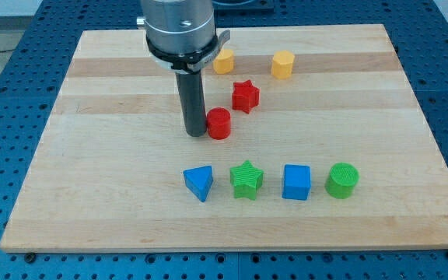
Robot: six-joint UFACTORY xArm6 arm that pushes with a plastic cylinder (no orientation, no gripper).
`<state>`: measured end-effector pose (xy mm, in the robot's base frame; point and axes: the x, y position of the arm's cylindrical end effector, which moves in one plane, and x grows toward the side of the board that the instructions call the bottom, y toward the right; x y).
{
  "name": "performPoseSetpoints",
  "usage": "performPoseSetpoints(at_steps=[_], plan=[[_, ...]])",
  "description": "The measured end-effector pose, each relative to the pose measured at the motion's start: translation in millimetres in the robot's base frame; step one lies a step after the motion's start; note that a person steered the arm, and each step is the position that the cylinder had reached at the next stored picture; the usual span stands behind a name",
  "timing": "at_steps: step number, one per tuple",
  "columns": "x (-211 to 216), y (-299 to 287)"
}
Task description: Place the red circle vertically to the top of the green circle
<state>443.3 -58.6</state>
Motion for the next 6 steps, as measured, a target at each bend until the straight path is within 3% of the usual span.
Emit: performPoseSetpoints(at_steps=[6], plan=[[-35, 179]])
